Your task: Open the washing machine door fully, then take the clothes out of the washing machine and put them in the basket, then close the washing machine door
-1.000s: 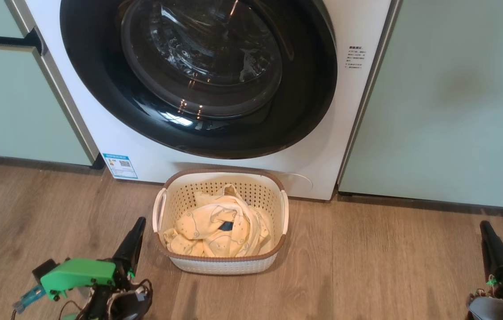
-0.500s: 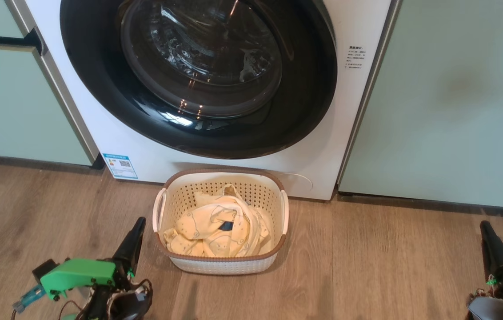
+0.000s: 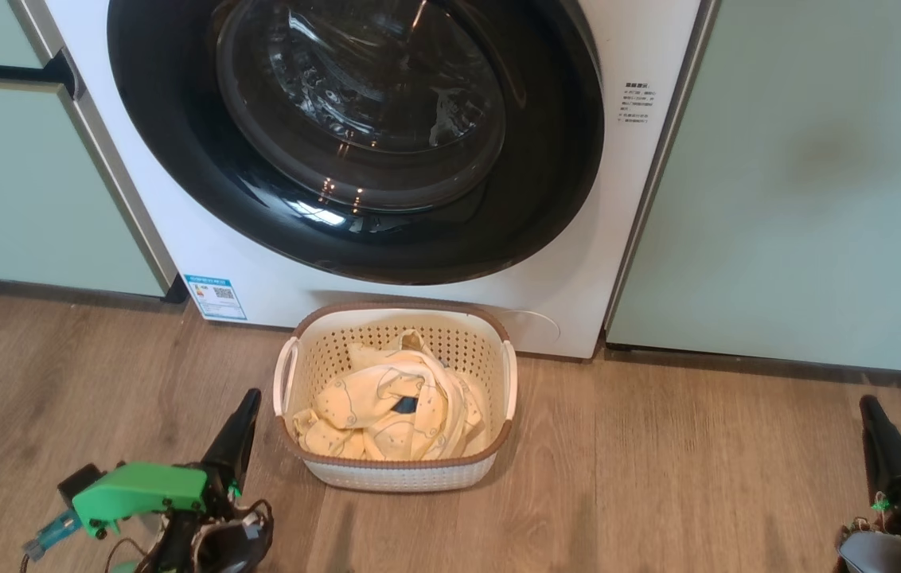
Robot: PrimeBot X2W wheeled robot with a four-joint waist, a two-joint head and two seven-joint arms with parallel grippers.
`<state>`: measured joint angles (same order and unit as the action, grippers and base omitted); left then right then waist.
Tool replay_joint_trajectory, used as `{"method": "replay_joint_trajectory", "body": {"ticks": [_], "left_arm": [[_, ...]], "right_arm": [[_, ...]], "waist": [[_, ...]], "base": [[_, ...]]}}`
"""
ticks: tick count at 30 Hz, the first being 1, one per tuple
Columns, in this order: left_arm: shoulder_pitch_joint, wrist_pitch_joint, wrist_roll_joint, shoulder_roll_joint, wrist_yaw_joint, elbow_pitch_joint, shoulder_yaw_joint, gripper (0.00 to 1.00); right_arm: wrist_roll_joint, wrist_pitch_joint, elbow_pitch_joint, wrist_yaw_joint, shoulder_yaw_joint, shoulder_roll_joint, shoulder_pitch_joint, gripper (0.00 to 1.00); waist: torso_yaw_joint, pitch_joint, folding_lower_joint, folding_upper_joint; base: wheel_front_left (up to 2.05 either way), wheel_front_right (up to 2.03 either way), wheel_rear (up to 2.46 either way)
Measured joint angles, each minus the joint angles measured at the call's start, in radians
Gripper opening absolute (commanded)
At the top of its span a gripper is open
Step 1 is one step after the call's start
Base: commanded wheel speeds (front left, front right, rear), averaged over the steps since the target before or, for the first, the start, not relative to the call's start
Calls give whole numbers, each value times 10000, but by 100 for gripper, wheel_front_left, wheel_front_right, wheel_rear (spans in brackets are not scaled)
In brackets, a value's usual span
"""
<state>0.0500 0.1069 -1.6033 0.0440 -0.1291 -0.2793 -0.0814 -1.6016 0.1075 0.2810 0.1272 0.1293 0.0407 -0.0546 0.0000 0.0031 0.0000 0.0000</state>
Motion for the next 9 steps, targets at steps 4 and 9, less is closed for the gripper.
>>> {"method": "replay_joint_trajectory", "body": {"ticks": [4,9], "left_arm": [[0,0,0,0,0,0,0,0],[0,0,0,0,0,0,0,0]], "right_arm": [[0,0,0,0,0,0,0,0],[0,0,0,0,0,0,0,0]], "waist": [[0,0,0,0],[0,0,0,0]], "base": [[0,0,0],[0,0,0]]}}
